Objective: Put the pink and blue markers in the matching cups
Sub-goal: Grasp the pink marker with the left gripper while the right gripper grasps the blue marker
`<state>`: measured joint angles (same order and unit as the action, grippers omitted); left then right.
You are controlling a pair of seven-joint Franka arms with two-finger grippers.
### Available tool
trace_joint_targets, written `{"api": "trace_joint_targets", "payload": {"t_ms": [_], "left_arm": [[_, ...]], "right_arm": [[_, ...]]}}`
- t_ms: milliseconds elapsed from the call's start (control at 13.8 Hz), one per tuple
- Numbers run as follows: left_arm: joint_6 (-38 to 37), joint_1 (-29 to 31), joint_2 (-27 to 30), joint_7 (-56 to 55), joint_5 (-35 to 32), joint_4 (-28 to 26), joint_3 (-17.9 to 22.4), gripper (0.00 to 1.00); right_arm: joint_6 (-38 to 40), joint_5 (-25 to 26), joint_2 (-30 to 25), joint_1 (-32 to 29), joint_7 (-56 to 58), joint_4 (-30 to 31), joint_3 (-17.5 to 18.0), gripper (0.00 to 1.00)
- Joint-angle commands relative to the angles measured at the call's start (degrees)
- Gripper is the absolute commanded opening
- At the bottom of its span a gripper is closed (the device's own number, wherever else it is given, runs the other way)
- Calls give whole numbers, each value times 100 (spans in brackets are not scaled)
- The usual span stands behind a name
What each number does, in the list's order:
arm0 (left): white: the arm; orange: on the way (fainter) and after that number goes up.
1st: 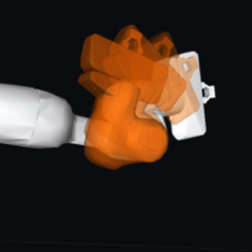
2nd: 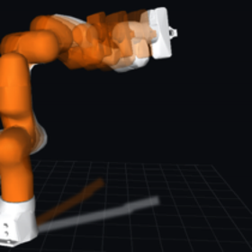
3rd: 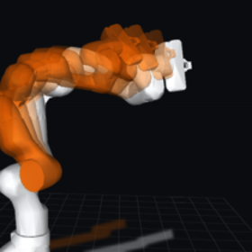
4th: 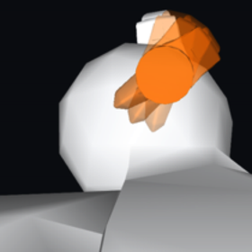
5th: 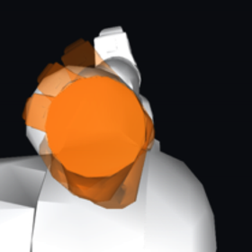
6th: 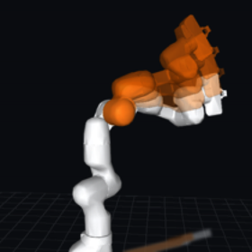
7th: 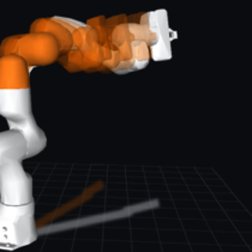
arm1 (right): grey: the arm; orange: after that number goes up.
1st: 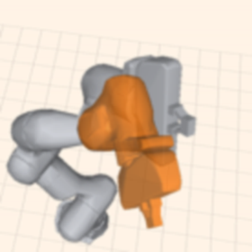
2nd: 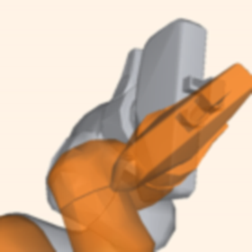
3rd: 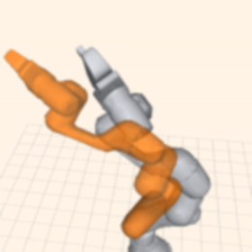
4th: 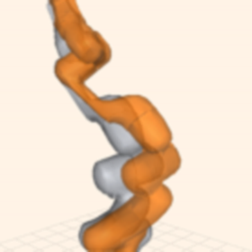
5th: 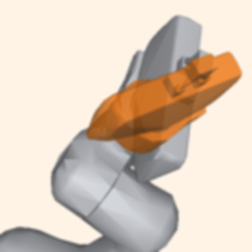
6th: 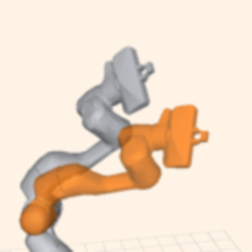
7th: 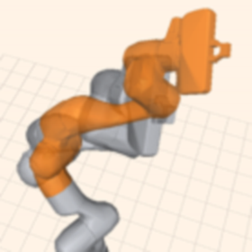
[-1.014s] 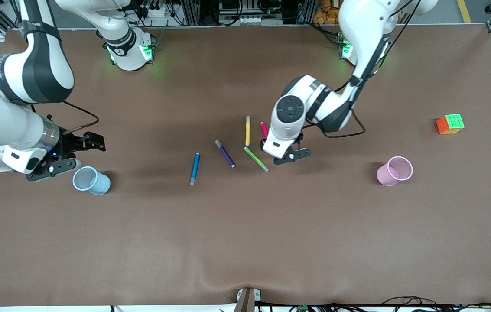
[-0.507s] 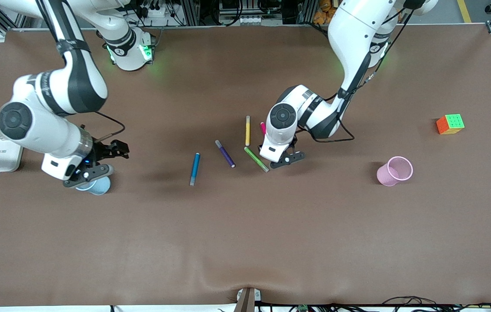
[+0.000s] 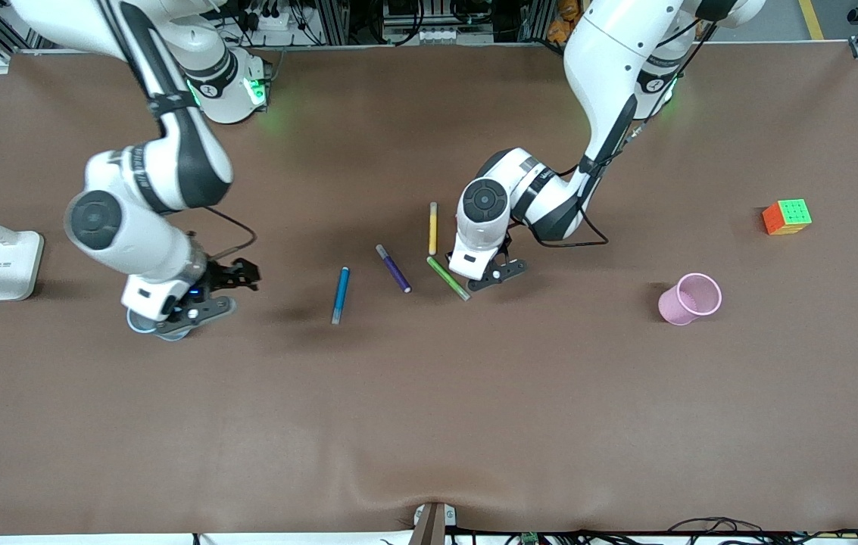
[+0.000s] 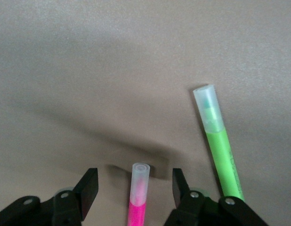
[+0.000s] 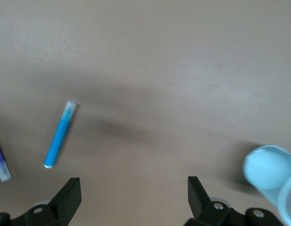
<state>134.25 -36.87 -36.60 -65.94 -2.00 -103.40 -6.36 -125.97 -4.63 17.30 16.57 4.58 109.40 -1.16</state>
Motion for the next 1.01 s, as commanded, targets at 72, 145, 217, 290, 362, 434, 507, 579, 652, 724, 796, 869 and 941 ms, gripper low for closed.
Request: {"api": "trace_joint_targets", "payload": {"t_ms": [72, 145, 217, 290, 362, 434, 507, 579, 652, 724, 796, 869, 941], "left_arm": [[48, -31, -84, -173, -46, 39, -5, 64], [48, -31, -110, -173, -46, 39, -5, 61], [48, -40, -119, -173, -46, 48, -5, 59], [48, -31, -119, -173, -46, 48, -14, 55], [48, -23, -119, -173, -37, 48, -14, 51], [48, -31, -119, -173, -37, 48, -14, 46], [48, -40, -119, -173, -37, 57, -14, 45], [48, -40, -119, -173, -37, 48, -14, 41], [48, -40, -119, -173, -37, 57, -14, 30], [48, -40, -119, -173, -37, 65, -14, 21], [48, -40, -119, -173, -37, 65, -14, 16], [48, -40, -111, -173, -37, 65, -14, 2], [48, -31, -110, -173, -37, 65, -14, 0]], "right_arm": [[-540, -55, 370, 460, -685, 37, -42, 100], [-716, -55, 475, 557, -904, 29, -42, 100], [-883, -47, 607, 602, -1028, -6, -42, 100], [-1042, -55, 747, 672, -1186, -67, -42, 100], [-1069, -55, 871, 751, -1440, -155, -42, 100], [-1061, -55, 985, 856, -1669, -287, -42, 100], [-1070, -38, 1143, 1014, -1863, -410, -42, 100], [-1070, -38, 1327, 1094, -2073, -567, -42, 100], [-1078, 14, 1529, 1173, -2328, -743, -51, 100], [-1087, 50, 1705, 1260, -2487, -901, -60, 100], [-1096, 59, 1855, 1314, -2497, -1016, -60, 100], [-1105, 68, 1917, 1332, -2506, -1078, -69, 100], [-1113, 76, 1935, 1349, -2506, -1079, -69, 100]]}}
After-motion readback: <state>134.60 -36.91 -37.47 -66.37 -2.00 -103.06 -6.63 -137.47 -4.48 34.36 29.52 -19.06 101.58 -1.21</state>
